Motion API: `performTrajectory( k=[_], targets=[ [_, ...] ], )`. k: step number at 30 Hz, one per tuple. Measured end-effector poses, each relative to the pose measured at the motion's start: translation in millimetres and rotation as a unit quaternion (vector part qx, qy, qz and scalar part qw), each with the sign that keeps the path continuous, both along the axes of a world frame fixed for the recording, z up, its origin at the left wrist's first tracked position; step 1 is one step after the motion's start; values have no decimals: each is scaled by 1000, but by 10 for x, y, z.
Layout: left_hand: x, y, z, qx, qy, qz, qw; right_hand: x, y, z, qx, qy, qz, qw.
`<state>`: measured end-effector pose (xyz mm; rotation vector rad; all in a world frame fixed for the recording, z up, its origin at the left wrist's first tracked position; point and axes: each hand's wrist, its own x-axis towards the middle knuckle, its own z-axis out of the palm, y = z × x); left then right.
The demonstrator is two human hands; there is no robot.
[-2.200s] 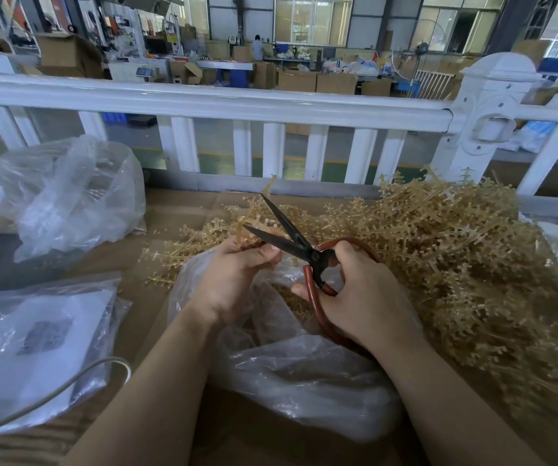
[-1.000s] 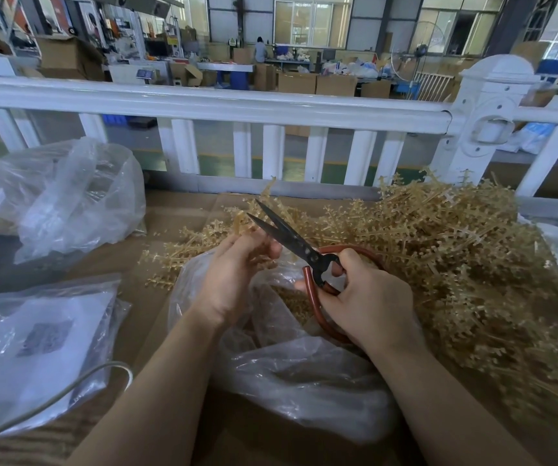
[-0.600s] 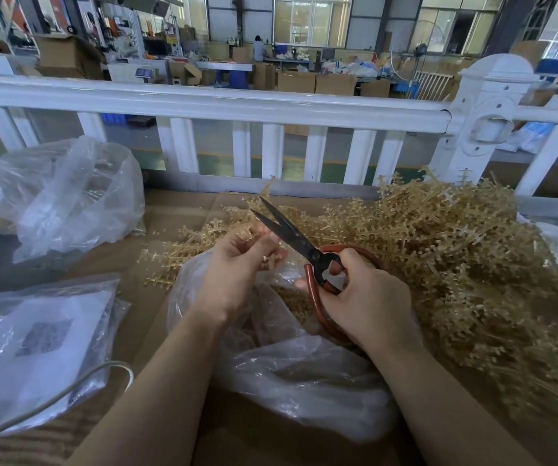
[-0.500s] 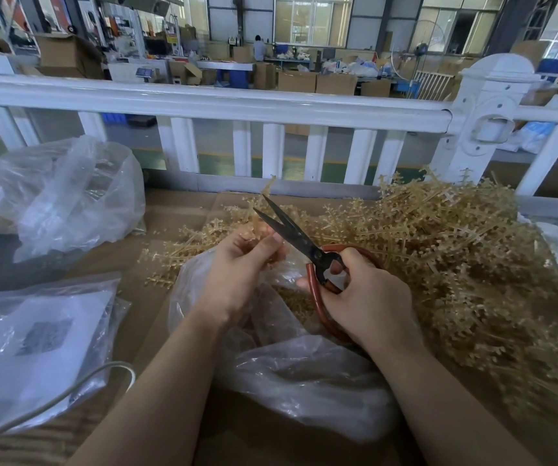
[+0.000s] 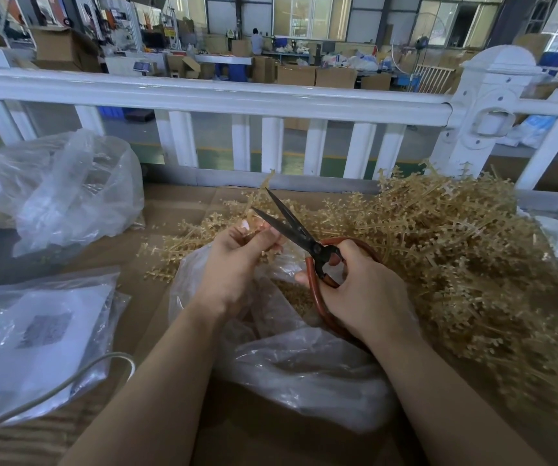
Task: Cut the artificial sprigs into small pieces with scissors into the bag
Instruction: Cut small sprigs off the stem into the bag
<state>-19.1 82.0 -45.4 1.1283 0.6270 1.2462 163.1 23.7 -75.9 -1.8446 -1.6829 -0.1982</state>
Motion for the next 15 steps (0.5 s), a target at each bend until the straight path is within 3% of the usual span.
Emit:
performTrajectory(
  k=[15],
  targets=[
    [-35,12,22,21,-28,-34,999,-34,-18,44,53,-28,33,998]
  ],
)
